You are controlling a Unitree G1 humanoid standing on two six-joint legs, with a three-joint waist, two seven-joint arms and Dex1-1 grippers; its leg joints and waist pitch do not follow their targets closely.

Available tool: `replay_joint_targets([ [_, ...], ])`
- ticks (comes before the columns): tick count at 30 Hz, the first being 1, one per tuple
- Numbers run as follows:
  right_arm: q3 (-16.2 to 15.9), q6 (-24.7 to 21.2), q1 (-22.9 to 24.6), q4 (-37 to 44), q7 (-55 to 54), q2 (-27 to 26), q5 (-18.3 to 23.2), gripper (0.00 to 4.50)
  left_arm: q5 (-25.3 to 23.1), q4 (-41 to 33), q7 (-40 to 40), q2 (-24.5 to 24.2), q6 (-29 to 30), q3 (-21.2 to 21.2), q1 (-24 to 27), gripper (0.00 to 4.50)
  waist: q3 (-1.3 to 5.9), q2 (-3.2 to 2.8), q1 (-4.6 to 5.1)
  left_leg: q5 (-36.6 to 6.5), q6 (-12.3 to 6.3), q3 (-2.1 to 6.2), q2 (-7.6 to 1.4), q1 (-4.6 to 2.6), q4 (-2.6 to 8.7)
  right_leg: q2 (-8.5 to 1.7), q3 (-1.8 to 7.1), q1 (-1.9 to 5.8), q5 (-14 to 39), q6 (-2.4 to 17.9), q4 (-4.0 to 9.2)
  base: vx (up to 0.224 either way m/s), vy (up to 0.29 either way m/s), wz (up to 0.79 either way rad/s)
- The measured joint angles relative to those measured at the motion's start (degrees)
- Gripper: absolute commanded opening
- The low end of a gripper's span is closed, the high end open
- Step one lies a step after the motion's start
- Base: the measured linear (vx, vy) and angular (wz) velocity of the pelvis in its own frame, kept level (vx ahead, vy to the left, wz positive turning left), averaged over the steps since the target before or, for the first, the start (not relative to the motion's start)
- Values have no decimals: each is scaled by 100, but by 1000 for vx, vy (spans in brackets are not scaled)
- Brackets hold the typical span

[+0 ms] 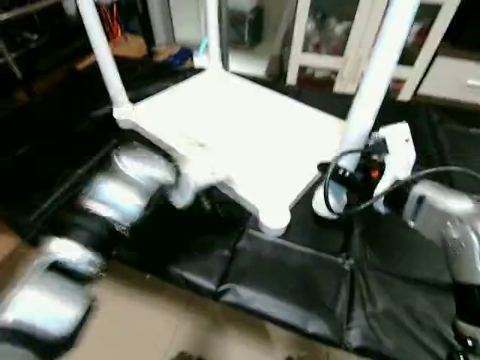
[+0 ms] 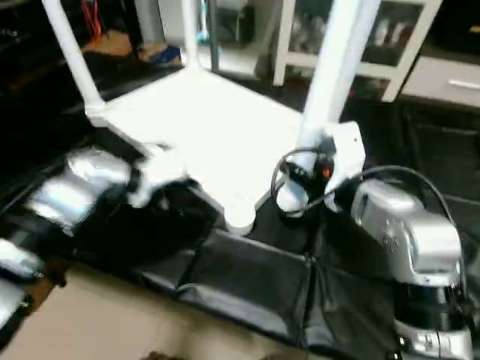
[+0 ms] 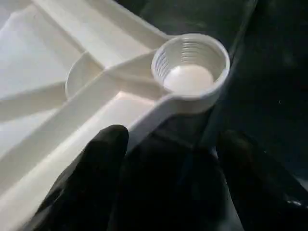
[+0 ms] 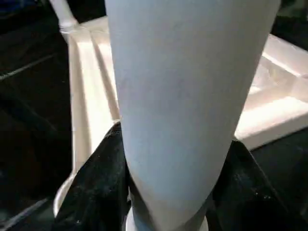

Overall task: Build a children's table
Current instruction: Pick table leg

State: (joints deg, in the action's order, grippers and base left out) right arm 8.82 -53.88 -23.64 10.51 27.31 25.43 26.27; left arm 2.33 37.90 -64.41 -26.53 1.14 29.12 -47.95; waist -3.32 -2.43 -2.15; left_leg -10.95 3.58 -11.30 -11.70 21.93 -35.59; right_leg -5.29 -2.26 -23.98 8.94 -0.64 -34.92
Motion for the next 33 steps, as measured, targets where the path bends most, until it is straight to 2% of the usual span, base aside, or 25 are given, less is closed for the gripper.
replay_joint_targets([
  [4, 92, -172, 261, 359, -5, 65, 88, 186, -529, 991, 272, 255, -693, 134, -422, 335, 19, -125, 40, 0, 0, -1, 6, -22, 1, -1, 9, 16, 0, 0, 0, 0, 0, 0],
  [9, 224, -399, 444, 731, -73, 141, 119, 186, -1052, 1996, 854, 601, -1368, 418, -752, 335, 20, -195, 85, 0, 0, 1, 6, -33, 1, 0, 11, 21, -1, 1, -1, 0, 0, 0],
  [14, 370, -601, 608, 1020, -105, 264, 265, 186, -1599, 2651, 1461, 687, -1529, 715, -1063, 335, 20, -258, 203, 0, 0, 2, 7, -43, 1, 1, 10, 33, 0, -1, 3, 0, 0, 0],
  [18, 435, -720, 660, 1210, -116, 335, 293, 186, -1887, 3016, 1737, 755, -1537, 750, -1130, 335, 33, -308, 290, -1, -2, 4, 10, -44, 2, 1, 10, 36, 1, -2, 10, 0, 0, 0],
  [21, 458, -743, 729, 1238, -116, 359, 295, 186, -1939, 3206, 1746, 853, -1626, 749, -1152, 335, 35, -315, 337, -1, -2, 8, 10, -43, 2, 1, 6, 38, 1, -2, 13, 0, 0, 0],
  [23, 458, -755, 740, 1239, -116, 366, 292, 186, -1975, 3283, 1745, 923, -1679, 749, -1172, 299, 34, -317, 359, -1, -3, 8, 11, -43, 2, 1, 7, 38, 1, -2, 14, 0, 0, 0],
  [24, 458, -759, 740, 1241, -116, 381, 293, 186, -1989, 3311, 1745, 944, -1703, 748, -1183, 299, 34, -316, 363, -1, -3, 8, 11, -43, 2, 1, 7, 38, 1, -2, 15, 0, 0, 0],
  [26, 458, -789, 740, 1247, -117, 405, 295, 186, -2030, 3403, 1733, 980, -1783, 748, -1199, 295, 35, -317, 366, -1, -3, 9, 11, -44, 2, 1, 6, 39, 1, -2, 16, 0, 0, 0],
  [29, 452, -797, 736, 1247, -119, 405, 297, 186, -2141, 3483, 1704, 1004, -1890, 752, -1202, 257, 35, -316, 360, -1, -3, 10, 10, -43, 2, 1, 5, 40, 1, -3, 17, 0, 0, 0],
  [33, 415, -797, 718, 1245, -111, 425, 295, 186, -2367, 3505, 1706, 1002, -2030, 815, -1247, 230, 35, -314, 358, -4, -7, 10, 11, -43, 2, 0, 5, 43, 2, -3, 23, 0, 0, 0],
])
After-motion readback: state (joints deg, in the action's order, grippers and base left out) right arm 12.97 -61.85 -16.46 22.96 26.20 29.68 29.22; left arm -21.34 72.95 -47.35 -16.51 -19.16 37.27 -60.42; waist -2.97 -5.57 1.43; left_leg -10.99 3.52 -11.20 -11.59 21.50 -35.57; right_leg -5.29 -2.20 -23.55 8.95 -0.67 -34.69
